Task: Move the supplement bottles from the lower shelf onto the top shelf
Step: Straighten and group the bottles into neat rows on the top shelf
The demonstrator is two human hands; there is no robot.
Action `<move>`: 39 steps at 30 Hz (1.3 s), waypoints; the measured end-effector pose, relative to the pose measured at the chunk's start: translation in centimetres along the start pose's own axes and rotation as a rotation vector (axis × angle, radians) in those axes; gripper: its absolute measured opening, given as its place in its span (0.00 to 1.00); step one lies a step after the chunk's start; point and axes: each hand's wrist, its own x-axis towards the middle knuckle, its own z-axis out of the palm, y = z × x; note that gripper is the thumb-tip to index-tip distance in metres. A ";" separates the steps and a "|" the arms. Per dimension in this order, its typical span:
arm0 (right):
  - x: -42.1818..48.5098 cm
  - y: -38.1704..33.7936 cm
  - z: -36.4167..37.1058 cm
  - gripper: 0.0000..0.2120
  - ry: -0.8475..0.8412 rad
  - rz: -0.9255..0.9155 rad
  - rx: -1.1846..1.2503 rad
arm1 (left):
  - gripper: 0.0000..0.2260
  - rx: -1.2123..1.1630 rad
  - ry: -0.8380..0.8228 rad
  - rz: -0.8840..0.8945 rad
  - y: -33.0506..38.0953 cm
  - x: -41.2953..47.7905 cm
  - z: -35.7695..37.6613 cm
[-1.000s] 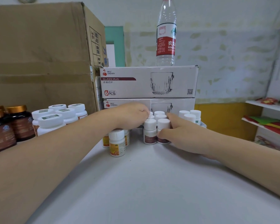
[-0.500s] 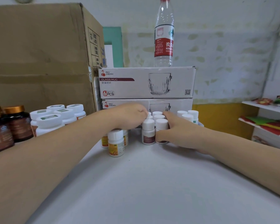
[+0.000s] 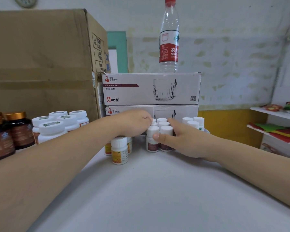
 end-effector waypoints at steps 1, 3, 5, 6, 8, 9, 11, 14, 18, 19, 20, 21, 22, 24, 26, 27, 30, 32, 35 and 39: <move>0.0 0.0 0.0 0.23 0.000 0.000 -0.004 | 0.16 0.003 0.000 0.001 0.0 0.0 0.0; 0.0 -0.1 -0.1 0.22 0.005 0.003 -0.022 | 0.16 0.006 0.005 0.002 0.0 0.0 0.0; 0.0 0.0 -0.1 0.23 0.016 0.002 -0.050 | 0.16 0.003 0.013 0.006 -0.1 0.0 0.0; 0.1 0.0 0.0 0.23 0.021 0.007 -0.061 | 0.16 0.000 0.015 0.006 -0.2 0.1 0.0; 0.0 0.0 0.0 0.23 0.027 0.010 -0.086 | 0.16 -0.004 0.012 0.004 -0.2 0.2 0.1; 0.0 0.0 0.0 0.23 0.028 0.011 -0.099 | 0.17 -0.006 0.010 0.003 -0.3 0.2 0.1; 0.0 0.0 0.0 0.22 0.027 0.014 -0.105 | 0.17 -0.005 0.002 -0.006 -0.2 0.1 0.1; 0.1 0.1 0.0 0.24 0.024 0.020 -0.111 | 0.17 0.000 0.000 -0.005 -0.2 0.1 0.1; 0.1 0.1 0.0 0.25 0.028 0.027 -0.139 | 0.17 -0.005 0.013 -0.006 -0.4 0.2 0.1; 0.1 0.1 0.0 0.25 0.027 0.026 -0.131 | 0.16 -0.003 0.018 -0.002 -0.4 0.3 0.1; 0.1 0.1 0.0 0.25 0.027 0.024 -0.122 | 0.16 0.002 0.022 0.003 -0.4 0.3 0.1; 0.1 0.1 0.0 0.26 0.026 0.020 -0.115 | 0.15 0.007 0.025 0.008 -0.4 0.3 0.2; 0.0 0.1 0.0 0.26 0.027 0.015 -0.113 | 0.15 0.010 0.027 0.010 -0.4 0.3 0.2; 0.0 0.1 0.0 0.25 0.031 0.013 -0.120 | 0.15 0.012 0.027 0.010 -0.4 0.4 0.2; -0.1 0.0 0.0 0.24 0.037 0.011 -0.129 | 0.16 0.009 0.020 0.011 -0.3 0.3 0.1; -0.1 0.0 -0.1 0.24 0.036 0.007 -0.127 | 0.16 0.008 0.015 0.012 -0.3 0.3 0.1; -0.1 -0.1 0.0 0.25 0.028 0.003 -0.118 | 0.17 0.012 0.005 0.014 -0.4 0.3 0.1; -0.1 -0.1 -0.1 0.25 0.029 0.008 -0.130 | 0.17 0.024 0.001 0.010 -0.4 0.2 0.0; -0.1 -0.2 -0.1 0.25 0.014 0.014 -0.126 | 0.17 0.029 0.005 0.003 -0.4 0.2 0.0; -0.3 -0.3 -0.3 0.24 0.011 0.027 -0.158 | 0.18 0.034 0.003 -0.012 -0.3 0.0 -0.1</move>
